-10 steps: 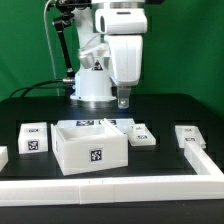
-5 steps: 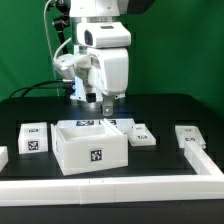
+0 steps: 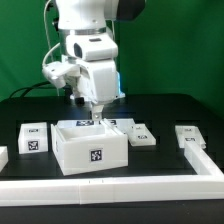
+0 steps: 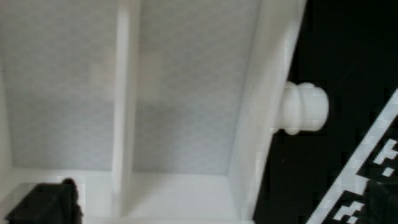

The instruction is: Assemble cabinet

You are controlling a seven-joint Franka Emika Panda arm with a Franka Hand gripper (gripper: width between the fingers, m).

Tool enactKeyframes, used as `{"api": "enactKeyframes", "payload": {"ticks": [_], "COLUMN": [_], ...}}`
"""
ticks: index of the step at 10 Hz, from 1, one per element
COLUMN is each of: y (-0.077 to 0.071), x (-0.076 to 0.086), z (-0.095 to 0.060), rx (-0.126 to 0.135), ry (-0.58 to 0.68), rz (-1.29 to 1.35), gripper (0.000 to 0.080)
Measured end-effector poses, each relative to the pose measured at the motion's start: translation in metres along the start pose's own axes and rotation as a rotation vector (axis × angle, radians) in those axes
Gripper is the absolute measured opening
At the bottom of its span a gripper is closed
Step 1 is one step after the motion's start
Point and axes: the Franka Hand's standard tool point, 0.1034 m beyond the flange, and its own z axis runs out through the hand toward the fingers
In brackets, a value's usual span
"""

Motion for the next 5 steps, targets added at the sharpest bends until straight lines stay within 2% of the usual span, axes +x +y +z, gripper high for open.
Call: {"api": "enactKeyframes", "payload": {"ticks": [2, 5], "y": [-0.014, -0.021], "x": [0.000, 0.005], "z": [0.018, 0.038], "rx": [0.024, 0.049], "ry": [0.021, 0.042], "rz": [0.014, 0.044], "gripper": [0.0797, 0.0797]}}
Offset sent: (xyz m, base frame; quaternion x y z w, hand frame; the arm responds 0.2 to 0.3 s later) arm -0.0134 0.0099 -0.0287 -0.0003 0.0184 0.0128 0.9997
